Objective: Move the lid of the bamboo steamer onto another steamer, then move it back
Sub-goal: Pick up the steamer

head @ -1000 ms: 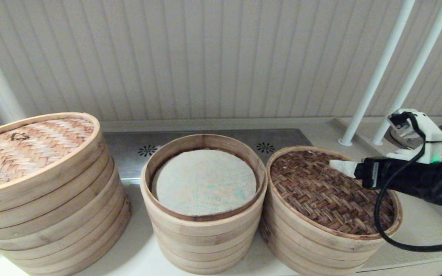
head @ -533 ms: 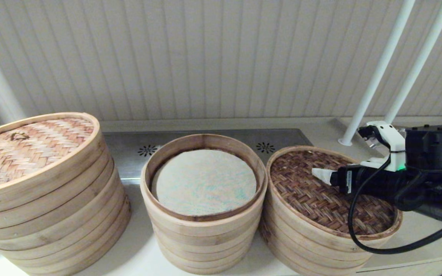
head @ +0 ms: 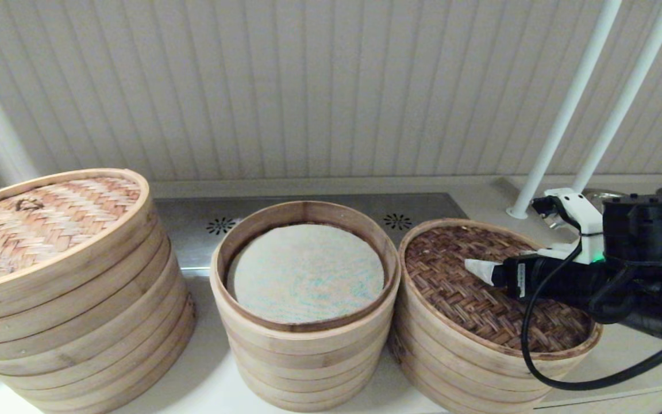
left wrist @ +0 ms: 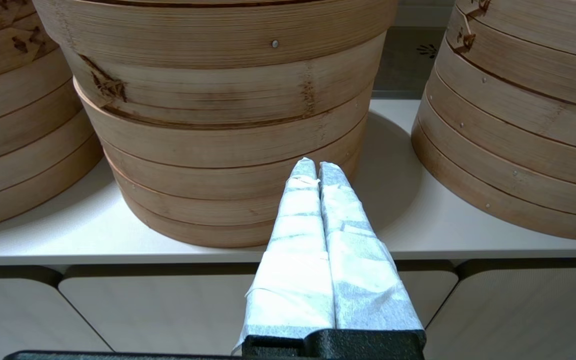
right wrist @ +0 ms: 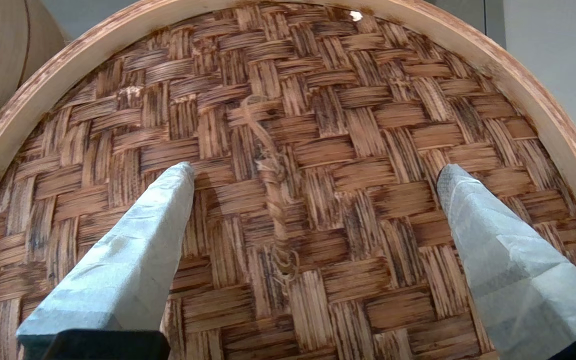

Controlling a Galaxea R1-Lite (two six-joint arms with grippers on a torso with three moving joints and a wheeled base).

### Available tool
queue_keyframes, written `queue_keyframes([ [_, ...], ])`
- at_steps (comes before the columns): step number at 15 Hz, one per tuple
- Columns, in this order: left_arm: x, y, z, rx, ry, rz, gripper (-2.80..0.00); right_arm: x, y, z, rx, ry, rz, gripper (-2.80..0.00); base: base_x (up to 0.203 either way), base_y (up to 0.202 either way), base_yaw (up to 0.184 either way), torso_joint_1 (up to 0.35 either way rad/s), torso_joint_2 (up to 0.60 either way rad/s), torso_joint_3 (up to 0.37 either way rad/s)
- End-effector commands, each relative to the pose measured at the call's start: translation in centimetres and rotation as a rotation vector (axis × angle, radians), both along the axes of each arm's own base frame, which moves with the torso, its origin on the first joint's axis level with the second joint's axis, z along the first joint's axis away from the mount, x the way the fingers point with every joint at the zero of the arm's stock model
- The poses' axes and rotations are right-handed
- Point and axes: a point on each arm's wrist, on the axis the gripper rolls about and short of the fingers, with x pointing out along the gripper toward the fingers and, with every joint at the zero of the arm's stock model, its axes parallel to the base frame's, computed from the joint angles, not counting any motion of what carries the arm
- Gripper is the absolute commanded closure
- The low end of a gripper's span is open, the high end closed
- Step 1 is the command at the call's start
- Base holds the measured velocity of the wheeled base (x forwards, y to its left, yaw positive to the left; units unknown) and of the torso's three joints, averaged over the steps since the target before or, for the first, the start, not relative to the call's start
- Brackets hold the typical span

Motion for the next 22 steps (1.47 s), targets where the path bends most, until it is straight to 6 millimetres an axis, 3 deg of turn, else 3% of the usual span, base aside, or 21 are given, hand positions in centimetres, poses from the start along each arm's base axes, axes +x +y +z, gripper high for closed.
queue_keyframes([
  [1, 0.0, 0.0, 0.0, 0.000, 0.000, -0.001, 0.00, -0.1, 0.2, 0.2, 0.002, -0.008, 0.008, -2.80, 0.000, 0.000, 0.000, 0.000, 0.00, 0.000],
  [2, 0.0, 0.0, 0.0, -0.001, 0.000, 0.000, 0.00, -0.2, 0.3, 0.2, 0.001, -0.011, 0.010, 0.00, 0.000, 0.000, 0.000, 0.000, 0.00, 0.000],
  [13, 0.0, 0.0, 0.0, 0.000, 0.000, 0.000, 0.00, -0.7, 1.3, -0.8, -0.016, -0.012, 0.026, 0.00, 0.000, 0.000, 0.000, 0.000, 0.00, 0.000],
  [22, 0.0, 0.0, 0.0, 0.000, 0.001, 0.000, 0.00, -1.0, 1.2, 1.0, 0.005, -0.100, 0.010, 0.00, 0.000, 0.000, 0.000, 0.000, 0.00, 0.000],
])
